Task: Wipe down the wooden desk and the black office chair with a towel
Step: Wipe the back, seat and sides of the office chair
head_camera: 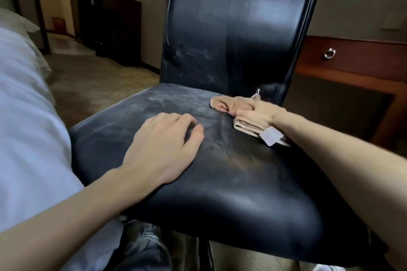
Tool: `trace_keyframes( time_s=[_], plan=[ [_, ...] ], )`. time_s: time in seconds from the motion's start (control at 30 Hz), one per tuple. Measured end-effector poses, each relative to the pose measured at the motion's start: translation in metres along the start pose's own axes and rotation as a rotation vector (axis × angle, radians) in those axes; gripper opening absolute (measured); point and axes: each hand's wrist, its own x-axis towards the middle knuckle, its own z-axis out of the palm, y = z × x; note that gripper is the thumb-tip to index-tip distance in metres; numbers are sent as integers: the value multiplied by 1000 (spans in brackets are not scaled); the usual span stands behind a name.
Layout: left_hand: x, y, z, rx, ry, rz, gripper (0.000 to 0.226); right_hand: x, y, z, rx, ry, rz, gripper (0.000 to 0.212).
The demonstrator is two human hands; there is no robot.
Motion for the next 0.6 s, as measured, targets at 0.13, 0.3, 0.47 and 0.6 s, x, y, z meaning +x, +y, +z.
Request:
trace_keyframes(
  time_s=[0.13, 0.3, 0.47, 0.6],
  plan=[
    [0, 5, 3, 25, -21, -32, 42, -22, -4, 2, -84, 116, -2, 78],
    [-2, 4, 3, 44, -13, -61, 46, -89, -26, 7, -88, 245, -147, 57],
    [-1, -1, 0, 37, 32, -91, 54, -172, -63, 18, -160, 380, -243, 52],
    [-1, -9, -4, -92, 85, -207, 46, -226, -75, 44, -347, 504, -430, 55]
  ],
)
